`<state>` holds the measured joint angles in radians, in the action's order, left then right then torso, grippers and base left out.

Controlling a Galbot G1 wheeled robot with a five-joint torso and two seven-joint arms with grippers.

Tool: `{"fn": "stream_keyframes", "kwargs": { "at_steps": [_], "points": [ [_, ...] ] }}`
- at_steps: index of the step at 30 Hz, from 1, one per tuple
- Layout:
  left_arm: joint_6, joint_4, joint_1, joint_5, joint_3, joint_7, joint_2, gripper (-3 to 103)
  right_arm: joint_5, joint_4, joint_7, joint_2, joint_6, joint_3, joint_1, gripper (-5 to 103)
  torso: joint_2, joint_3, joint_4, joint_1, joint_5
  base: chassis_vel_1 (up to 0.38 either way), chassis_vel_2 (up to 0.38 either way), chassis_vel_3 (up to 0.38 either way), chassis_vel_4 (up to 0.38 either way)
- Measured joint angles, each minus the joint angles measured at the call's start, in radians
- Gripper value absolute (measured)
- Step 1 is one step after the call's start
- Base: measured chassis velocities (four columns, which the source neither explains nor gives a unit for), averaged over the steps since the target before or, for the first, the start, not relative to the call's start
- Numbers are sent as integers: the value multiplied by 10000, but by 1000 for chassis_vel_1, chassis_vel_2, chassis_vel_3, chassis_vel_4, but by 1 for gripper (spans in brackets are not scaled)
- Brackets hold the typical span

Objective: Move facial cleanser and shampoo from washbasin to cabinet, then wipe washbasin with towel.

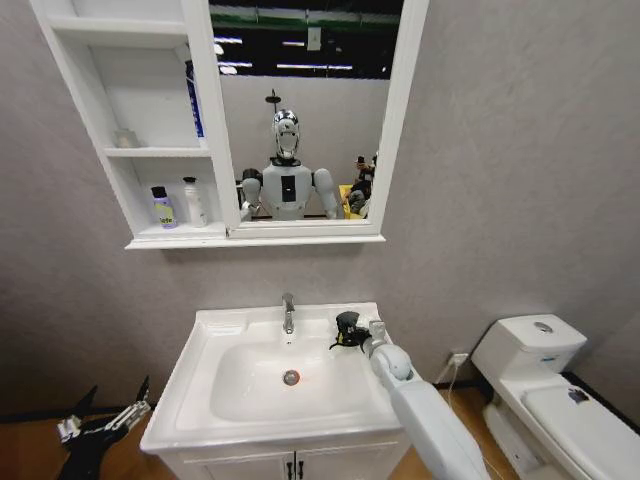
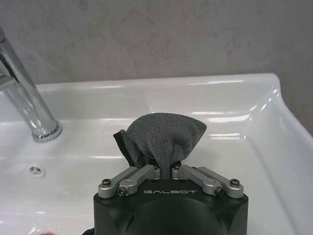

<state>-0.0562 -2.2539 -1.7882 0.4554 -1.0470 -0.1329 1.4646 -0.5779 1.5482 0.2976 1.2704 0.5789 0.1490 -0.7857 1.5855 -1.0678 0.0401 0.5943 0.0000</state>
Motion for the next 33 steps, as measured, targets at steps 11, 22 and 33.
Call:
{"fn": "stream_keyframes", "kwargs": {
  "at_steps": [11,22,33],
  "points": [
    [-1,0,0,0,0,0,0,100,-169,392,1139,-85,592,-250,-882,5,0,0,0,0,-1,0,0,0,0],
    [-1,0,0,0,-1,0,0,100,226,-836,386,294,371,-256,-634,5,0,-1,-2,1,0,0,0,0,0],
    [-1,0,0,0,0,0,0,100,742,-1985,-168,1122,36,-586,-22,5,0,-2,-2,3,-1,0,0,0,0]
  ]
}}
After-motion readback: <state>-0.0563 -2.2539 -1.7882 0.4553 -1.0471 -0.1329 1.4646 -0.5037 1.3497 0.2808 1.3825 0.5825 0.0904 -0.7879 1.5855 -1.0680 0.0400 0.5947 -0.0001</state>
